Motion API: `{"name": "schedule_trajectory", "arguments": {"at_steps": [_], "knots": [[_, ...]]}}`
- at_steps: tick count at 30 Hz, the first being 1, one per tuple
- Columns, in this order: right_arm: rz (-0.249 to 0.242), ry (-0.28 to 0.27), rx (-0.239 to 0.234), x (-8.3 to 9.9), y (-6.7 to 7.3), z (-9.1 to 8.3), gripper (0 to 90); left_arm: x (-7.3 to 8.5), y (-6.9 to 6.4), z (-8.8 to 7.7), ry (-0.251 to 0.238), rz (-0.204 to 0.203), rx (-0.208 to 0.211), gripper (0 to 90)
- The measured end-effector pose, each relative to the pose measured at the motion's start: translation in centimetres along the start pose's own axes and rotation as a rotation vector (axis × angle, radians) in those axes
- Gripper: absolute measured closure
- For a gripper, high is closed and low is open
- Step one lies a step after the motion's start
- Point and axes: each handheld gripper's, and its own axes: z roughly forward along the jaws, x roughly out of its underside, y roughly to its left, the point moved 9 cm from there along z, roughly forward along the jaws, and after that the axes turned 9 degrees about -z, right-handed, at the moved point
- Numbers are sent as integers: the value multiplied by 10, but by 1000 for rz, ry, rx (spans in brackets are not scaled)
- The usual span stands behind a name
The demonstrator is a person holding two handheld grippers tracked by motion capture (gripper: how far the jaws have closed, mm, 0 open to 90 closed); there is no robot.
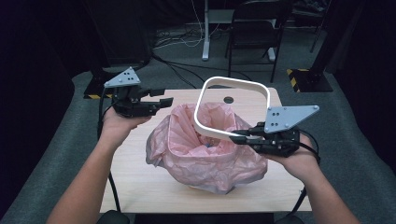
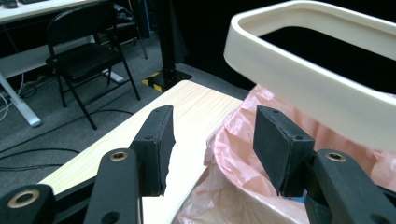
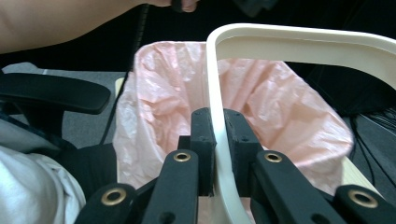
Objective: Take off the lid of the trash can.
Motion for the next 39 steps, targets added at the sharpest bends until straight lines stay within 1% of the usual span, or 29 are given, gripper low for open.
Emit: {"name": "schedule_trajectory", "arguments": {"at_steps": [7, 15, 23, 29, 35, 39], "knots": [[22, -4, 55, 7, -11, -11, 832, 7, -3, -2, 1, 3, 9, 479], [36, 7, 112, 15, -22, -24, 832, 14, -6, -5, 2, 9, 13, 479], [71, 11, 169, 28, -35, -34, 832, 19, -10, -7, 6, 16, 20, 479], [88, 30, 210, 39, -44, -39, 832, 23, -12, -7, 9, 17, 23, 479], [115, 38, 239, 50, -52, -42, 832, 26, -13, -8, 9, 16, 23, 479], [118, 47, 263, 55, -55, -44, 833, 27, -13, -9, 9, 18, 25, 479]]}}
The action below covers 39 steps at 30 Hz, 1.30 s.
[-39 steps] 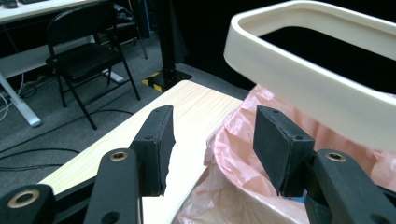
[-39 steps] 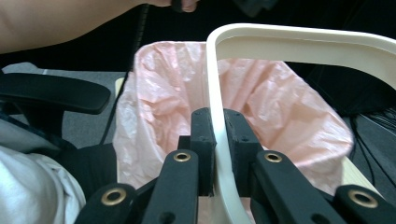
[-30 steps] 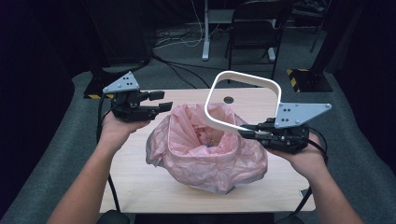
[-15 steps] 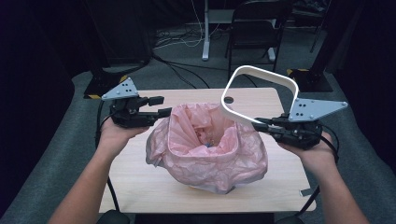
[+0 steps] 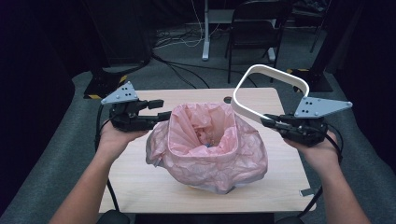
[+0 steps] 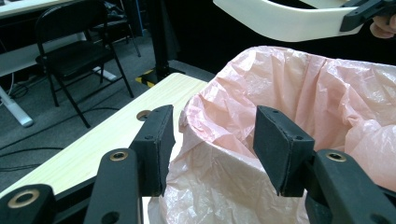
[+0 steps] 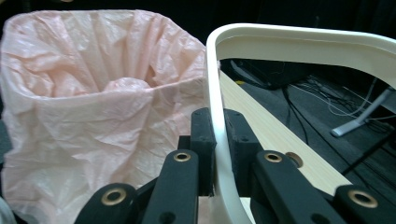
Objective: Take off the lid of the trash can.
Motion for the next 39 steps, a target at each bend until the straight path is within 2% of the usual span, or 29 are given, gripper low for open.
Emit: {"name": "schedule_trajectory", "arguments": {"at_steps": [10, 20, 39], "knots": [[22, 20, 38, 15, -7, 4, 833, 6, -3, 3, 4, -5, 14, 477], [41, 30, 70, 31, -10, 9, 833, 11, -2, 3, 0, -3, 2, 475], [108, 81, 118, 82, -11, 28, 833, 15, -4, 3, -5, 4, 5, 475]]}}
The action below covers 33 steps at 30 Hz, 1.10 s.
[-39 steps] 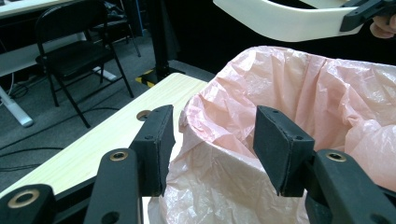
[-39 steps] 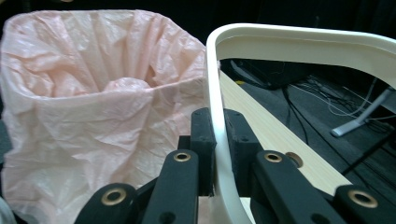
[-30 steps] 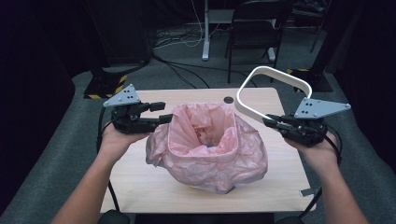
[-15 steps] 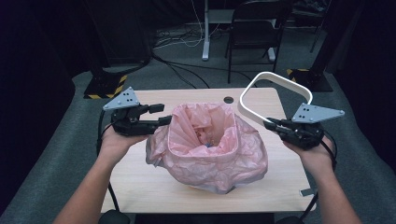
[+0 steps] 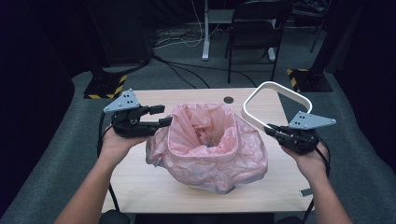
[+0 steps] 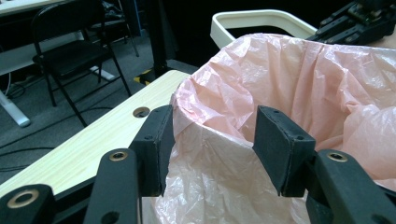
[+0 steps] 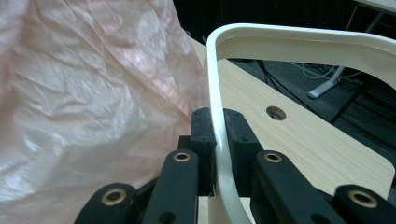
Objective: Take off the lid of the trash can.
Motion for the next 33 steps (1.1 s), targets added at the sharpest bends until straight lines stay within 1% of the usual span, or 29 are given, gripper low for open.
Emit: {"name": "schedule_trajectory", "arguments": {"at_steps": [7, 11, 21, 25, 33], "knots": [[15, 21, 14, 18, 1, 9, 833, 0, -1, 0, -2, 7, 0, 475], [35, 24, 19, 27, 2, 13, 833, 0, -2, -1, -5, 7, -1, 475], [64, 36, 43, 48, 2, 21, 833, 0, -2, -2, -8, 9, -5, 475], [81, 42, 43, 57, 3, 25, 833, 0, -2, -2, -8, 10, -5, 475], [93, 58, 49, 71, 6, 32, 832, 0, -1, -2, -10, 9, -5, 474]]}}
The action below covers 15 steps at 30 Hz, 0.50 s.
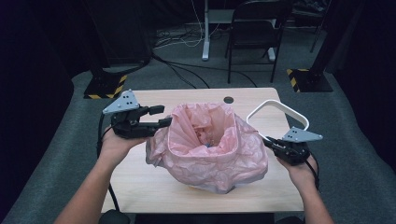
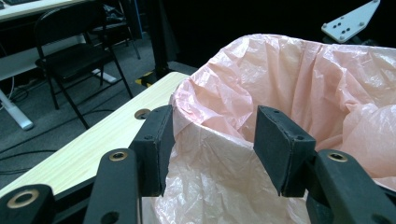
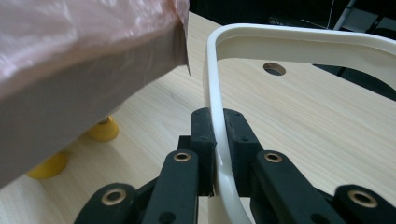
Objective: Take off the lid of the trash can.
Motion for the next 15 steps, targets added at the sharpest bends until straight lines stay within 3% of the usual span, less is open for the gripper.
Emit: {"name": "schedule_trajectory", "arguments": {"at_steps": [15], "knots": [[20, 43, -17, 26, 7, 15, 832, 1, 1, -1, -1, -2, -3, 472]]}}
